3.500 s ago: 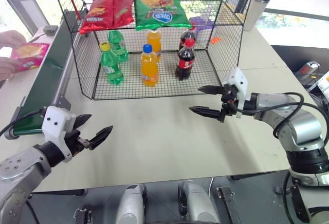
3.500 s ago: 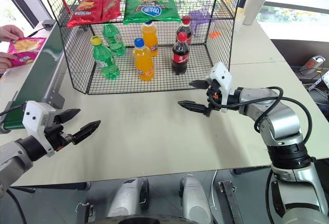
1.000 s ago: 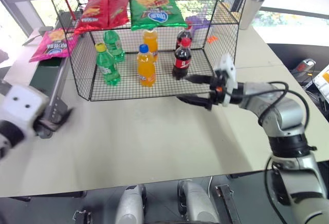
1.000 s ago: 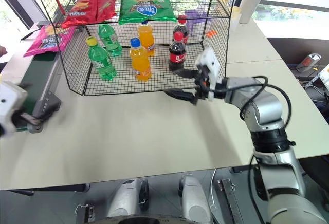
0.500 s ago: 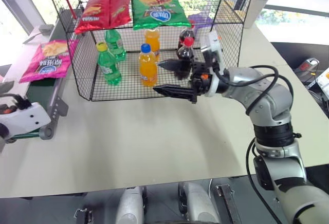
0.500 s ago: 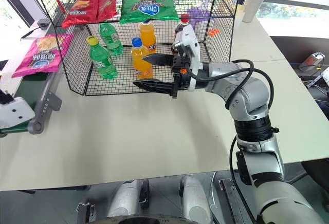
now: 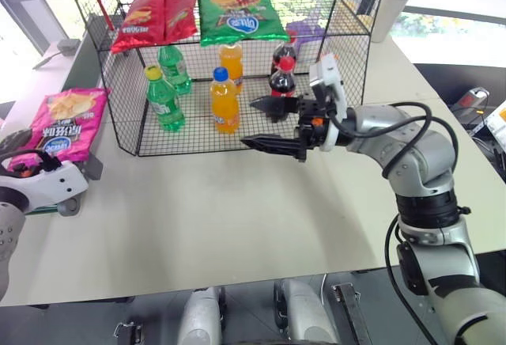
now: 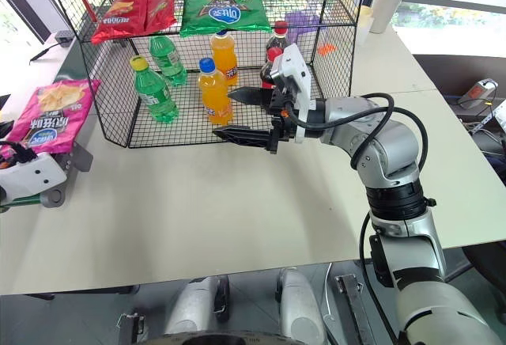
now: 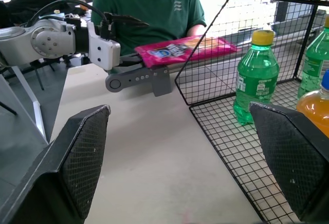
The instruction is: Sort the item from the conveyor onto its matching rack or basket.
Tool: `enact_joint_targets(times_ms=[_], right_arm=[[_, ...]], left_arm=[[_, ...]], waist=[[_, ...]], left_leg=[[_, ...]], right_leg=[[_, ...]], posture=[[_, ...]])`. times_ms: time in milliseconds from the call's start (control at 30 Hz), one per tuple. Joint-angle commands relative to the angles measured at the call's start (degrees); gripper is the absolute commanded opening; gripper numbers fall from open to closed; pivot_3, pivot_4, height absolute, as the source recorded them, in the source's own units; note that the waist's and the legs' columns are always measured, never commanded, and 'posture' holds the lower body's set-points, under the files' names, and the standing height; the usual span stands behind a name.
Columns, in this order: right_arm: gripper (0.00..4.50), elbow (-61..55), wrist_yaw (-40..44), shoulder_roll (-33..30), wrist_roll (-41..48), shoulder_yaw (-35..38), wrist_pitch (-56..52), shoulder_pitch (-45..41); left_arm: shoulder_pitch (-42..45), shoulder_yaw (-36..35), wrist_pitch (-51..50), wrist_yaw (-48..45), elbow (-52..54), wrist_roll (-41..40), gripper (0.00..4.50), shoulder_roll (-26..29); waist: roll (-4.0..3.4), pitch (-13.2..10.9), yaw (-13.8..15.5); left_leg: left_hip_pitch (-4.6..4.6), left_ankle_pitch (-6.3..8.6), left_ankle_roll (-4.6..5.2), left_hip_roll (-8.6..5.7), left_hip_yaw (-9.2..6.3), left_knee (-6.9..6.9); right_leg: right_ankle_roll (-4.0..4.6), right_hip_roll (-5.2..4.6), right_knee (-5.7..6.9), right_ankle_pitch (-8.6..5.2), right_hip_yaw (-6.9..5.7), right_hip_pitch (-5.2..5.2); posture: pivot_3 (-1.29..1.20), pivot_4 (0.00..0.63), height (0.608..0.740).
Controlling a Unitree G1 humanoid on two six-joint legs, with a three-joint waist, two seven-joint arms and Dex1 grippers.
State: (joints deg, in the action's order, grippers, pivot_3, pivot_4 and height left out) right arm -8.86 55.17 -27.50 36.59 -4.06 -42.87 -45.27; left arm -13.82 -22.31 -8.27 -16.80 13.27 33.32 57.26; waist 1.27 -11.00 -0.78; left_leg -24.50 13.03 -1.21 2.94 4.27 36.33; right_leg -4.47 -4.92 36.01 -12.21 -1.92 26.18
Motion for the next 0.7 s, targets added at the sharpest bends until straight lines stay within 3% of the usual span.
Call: enact_joint_targets(times_ms=[33, 167, 267, 533, 700], right_arm=[[4.50, -2.78, -0.78, -0.46, 0.16, 1.02, 0.65, 0.11], [4.50, -3.31, -1.57, -0.68, -0.03, 1.15, 0.56, 0.52], [4.50, -3.43, -1.94, -0.93, -0.11, 1.24, 0.57, 0.59], [4.50, -2.94, -2.39, -1.28, -0.77, 1.11, 1.17, 0.65], [4.50, -2.39, -2.50, -0.67, -1.20, 0.88, 1.72, 0.79]], left_arm=[[1.60, 0.53, 0.46, 0.45, -0.96, 1.38, 4.47, 0.00], [3.65, 2.31, 0.37, -0.01, -2.68, 1.46, 4.47, -0.01], [5.06, 3.56, 0.47, -0.75, -3.94, 1.15, 3.66, -0.01], [6.30, 3.74, 0.20, -0.32, -4.58, 1.98, 0.04, 0.36], [6.31, 0.82, -1.49, -1.78, -2.94, 1.36, 0.04, 1.01]], waist=[[0.00, 0.00, 0.03], [0.01, 0.00, 0.01], [0.01, 0.00, -0.01], [0.00, 0.01, 0.04], [0.01, 0.01, 0.01]], left_leg=[[0.00, 0.00, 0.00, 0.00, 0.00, 0.01], [0.00, 0.00, 0.00, 0.00, 0.00, 0.06], [0.00, 0.00, 0.00, 0.00, 0.00, 0.07], [0.00, 0.00, 0.00, 0.01, 0.00, 0.09], [0.00, 0.00, 0.01, 0.02, 0.00, 0.16]], right_leg=[[0.00, 0.00, 0.02, 0.00, 0.00, 0.01], [-0.01, 0.01, 0.06, 0.00, 0.00, 0.01], [-0.01, 0.01, 0.07, 0.01, 0.00, 0.01], [-0.02, 0.01, 0.09, 0.01, 0.00, 0.01], [-0.02, 0.02, 0.14, 0.01, 0.00, 0.00]], posture=[[0.00, 0.150, 0.740], [0.00, 0.150, 0.740], [0.00, 0.150, 0.740], [0.00, 0.150, 0.740], [0.00, 0.150, 0.740]])
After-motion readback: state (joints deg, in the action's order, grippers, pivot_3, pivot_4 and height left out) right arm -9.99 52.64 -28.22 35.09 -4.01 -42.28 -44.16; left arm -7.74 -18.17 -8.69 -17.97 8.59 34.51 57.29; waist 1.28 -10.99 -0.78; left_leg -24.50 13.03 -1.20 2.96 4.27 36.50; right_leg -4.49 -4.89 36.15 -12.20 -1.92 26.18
